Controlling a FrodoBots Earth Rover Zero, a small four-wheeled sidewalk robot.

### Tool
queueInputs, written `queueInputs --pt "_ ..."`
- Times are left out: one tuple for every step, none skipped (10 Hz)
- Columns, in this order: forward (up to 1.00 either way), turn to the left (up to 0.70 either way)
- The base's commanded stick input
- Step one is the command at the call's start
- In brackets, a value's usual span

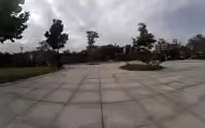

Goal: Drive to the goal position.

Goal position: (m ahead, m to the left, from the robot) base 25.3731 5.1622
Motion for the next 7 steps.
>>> queueInputs --pt "0.85 0.34" --pt "0.85 0.15" --pt "0.85 0.0" --pt "0.85 0.0" --pt "0.85 0.0" --pt "0.85 0.0" --pt "0.85 0.0"
